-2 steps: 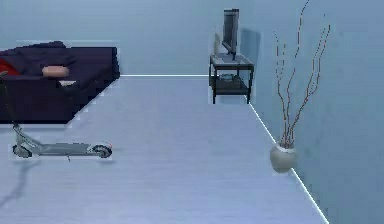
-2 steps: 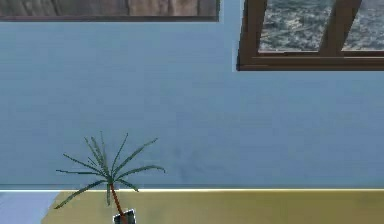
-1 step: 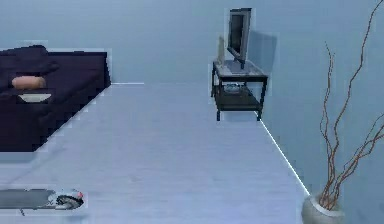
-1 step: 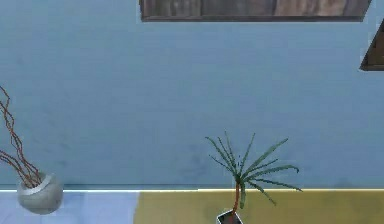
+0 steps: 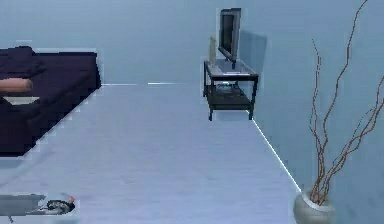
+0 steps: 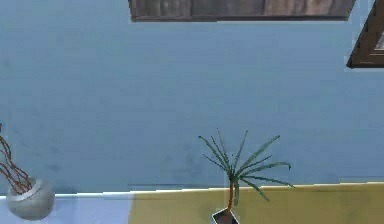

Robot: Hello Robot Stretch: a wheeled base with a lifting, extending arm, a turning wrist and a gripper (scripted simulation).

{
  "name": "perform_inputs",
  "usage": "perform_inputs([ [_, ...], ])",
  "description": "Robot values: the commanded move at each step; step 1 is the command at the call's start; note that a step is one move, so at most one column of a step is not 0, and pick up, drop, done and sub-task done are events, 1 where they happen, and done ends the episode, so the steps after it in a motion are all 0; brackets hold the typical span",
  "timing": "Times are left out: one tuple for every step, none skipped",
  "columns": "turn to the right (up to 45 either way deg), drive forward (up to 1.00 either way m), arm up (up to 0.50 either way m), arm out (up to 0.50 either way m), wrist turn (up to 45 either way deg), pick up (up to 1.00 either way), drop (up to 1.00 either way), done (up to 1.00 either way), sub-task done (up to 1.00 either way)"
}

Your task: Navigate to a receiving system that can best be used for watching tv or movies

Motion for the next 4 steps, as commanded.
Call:
perform_inputs([
  [-45.0, 0.0, 0.0, 0.0, 0.0, 0.0, 0.0, 0.0, 0.0],
  [-45.0, 0.0, 0.0, 0.0, 0.0, 0.0, 0.0, 0.0, 0.0],
  [-12.0, 0.0, 0.0, 0.0, 0.0, 0.0, 0.0, 0.0, 0.0],
  [0.0, 0.05, 0.0, 0.0, 0.0, 0.0, 0.0, 0.0, 0.0],
])
